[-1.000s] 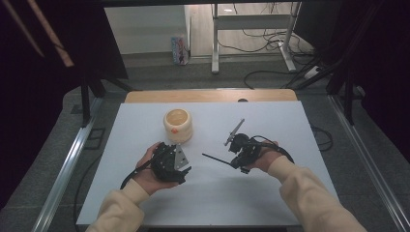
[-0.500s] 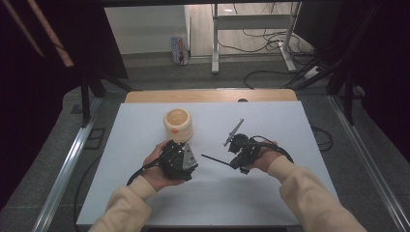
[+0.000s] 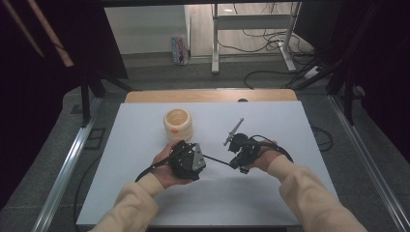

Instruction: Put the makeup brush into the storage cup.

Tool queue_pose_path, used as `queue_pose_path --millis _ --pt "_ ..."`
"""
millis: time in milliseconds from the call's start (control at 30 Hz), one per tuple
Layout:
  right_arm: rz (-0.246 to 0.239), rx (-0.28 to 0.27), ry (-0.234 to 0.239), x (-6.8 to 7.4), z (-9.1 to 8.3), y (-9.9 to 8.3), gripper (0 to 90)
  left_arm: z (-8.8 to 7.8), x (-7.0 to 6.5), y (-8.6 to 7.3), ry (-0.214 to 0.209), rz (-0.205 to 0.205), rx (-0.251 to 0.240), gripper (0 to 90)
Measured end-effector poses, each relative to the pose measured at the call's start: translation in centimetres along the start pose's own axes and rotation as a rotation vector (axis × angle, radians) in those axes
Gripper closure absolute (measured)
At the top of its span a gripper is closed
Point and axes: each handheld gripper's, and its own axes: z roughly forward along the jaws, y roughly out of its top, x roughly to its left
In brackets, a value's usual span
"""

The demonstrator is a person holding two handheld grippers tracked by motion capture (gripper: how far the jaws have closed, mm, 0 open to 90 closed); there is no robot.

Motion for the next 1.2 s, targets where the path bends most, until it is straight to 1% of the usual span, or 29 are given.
queue_pose_path --millis 233,400,500,533,700,767,800,967,1067,1100,1133,1167,1200 --pt "-0.002 -0.005 0.011 0.2 -0.2 0.3 85.4 1.0 -0.3 0.5 -0.019 0.019 -0.015 31.0" --pt "-0.008 -0.005 0.023 0.2 -0.3 0.6 85.4 1.4 -0.3 0.8 -0.033 0.025 -0.029 36.9" --pt "-0.017 -0.002 0.017 0.2 -0.3 0.8 85.4 1.6 -0.4 0.9 -0.040 0.036 -0.035 41.4" --pt "-0.014 -0.002 0.026 0.2 -0.3 0.9 85.4 1.6 -0.4 0.9 -0.042 0.033 -0.037 42.8" --pt "-0.025 0.002 0.038 0.1 -0.4 1.2 85.4 1.9 -0.6 1.1 -0.055 0.045 -0.043 46.8" --pt "-0.031 0.005 0.043 0.1 -0.4 1.3 85.4 2.0 -0.6 1.2 -0.057 0.057 -0.044 48.7" --pt "-0.030 0.007 0.047 0.1 -0.4 1.4 85.4 2.0 -0.7 1.2 -0.060 0.057 -0.053 49.6" --pt "-0.040 0.031 0.064 -0.3 -0.4 1.9 85.4 2.2 -0.8 1.4 -0.074 0.066 -0.059 52.1" --pt "-0.048 0.040 0.082 -0.5 -0.4 2.1 85.4 2.4 -0.8 1.4 -0.082 0.074 -0.060 55.4" --pt "-0.050 0.044 0.088 -0.6 -0.4 2.2 85.4 2.4 -0.9 1.4 -0.083 0.070 -0.061 57.3" --pt "-0.051 0.048 0.093 -0.6 -0.4 2.3 85.4 2.5 -0.9 1.4 -0.083 0.077 -0.063 59.4" --pt "-0.053 0.051 0.099 -0.7 -0.3 2.4 85.4 2.5 -0.9 1.4 -0.079 0.098 -0.050 61.8" --pt "-0.054 0.056 0.100 -0.7 -0.3 2.5 85.4 2.5 -0.9 1.5 -0.073 0.111 -0.044 65.3"
